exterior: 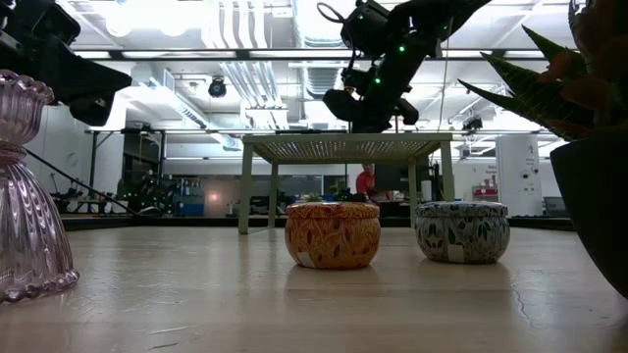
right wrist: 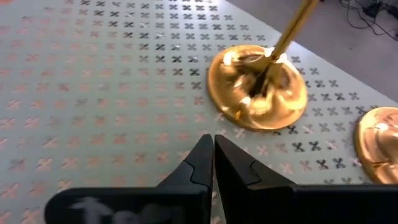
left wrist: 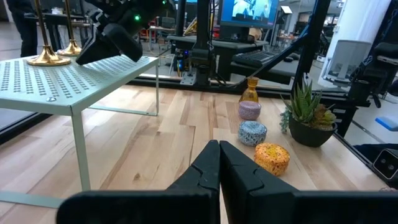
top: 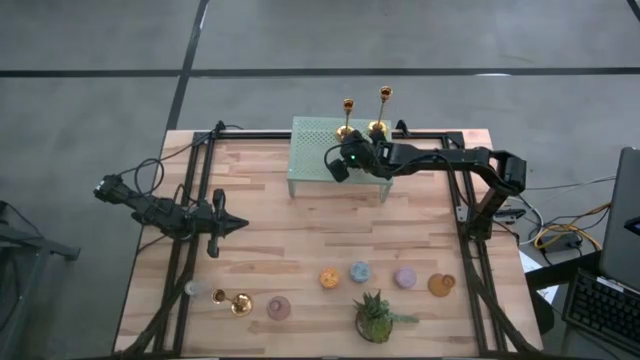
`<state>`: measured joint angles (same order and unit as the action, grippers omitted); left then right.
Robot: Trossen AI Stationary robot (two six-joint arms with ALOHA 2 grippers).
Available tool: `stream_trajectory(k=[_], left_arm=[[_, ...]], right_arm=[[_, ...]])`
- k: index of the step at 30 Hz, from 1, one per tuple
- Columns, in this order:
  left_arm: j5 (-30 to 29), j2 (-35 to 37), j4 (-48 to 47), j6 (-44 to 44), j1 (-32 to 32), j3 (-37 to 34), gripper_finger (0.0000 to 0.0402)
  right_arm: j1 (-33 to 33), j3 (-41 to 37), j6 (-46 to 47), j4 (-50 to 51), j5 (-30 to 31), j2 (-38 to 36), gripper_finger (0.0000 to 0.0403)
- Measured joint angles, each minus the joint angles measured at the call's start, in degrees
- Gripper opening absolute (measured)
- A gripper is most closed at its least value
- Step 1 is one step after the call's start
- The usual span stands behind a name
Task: Pick & Place candle stick holders
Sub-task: Put the top gold candle holder on the shelf
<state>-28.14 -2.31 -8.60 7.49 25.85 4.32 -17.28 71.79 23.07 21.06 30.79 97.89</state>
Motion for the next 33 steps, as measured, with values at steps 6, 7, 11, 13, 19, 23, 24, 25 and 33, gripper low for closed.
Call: stream_trajectory(k=[6,7,11,13,19,23,24,25,33], left_arm=[[0.0,0.0,0.0,0.0,0.0,0.0,0.0005],[0.0,0.0,0.0,0.0,0.0,0.0,0.0005],[0.0,0.0,0.0,0.0,0.0,0.0,0.0005],[0.0,0.0,0.0,0.0,0.0,0.0,0.0005],[0.0,0.0,0.0,0.0,0.0,0.0,0.0005],[0.0,0.0,0.0,0.0,0.0,0.0,0.0005],[0.0,0.0,0.0,0.0,0.0,0.0,0.0005],[0.0,0.0,0.0,0.0,0.0,0.0,0.0005],[0.0,0.0,0.0,0.0,0.0,0.0,0.0005]], right_arm=[[-1.7,-0.2,0.0,-0.1,0.0,0.0,0.0008],[-1.8,-0.3,-0.1,-0.2,0.0,0.0,0.0008],[-2.3,-0.3,-0.5,-0.4,0.0,0.0,0.0008],[-2.5,-0.3,-0.6,-0.5,0.1,0.0,0.0008],[-3.1,-0.9,-0.8,-2.2,0.3,0.1,0.0008],[-3.0,-1.5,-0.8,-3.9,0.3,0.1,0.0008],[-3.0,-1.6,-0.8,-3.9,0.3,0.1,0.0008],[-3.1,-1.6,-0.8,-3.9,0.3,0.1,0.0008],[-3.6,-1.7,-1.1,-6.5,0.5,0.2,0.0008]])
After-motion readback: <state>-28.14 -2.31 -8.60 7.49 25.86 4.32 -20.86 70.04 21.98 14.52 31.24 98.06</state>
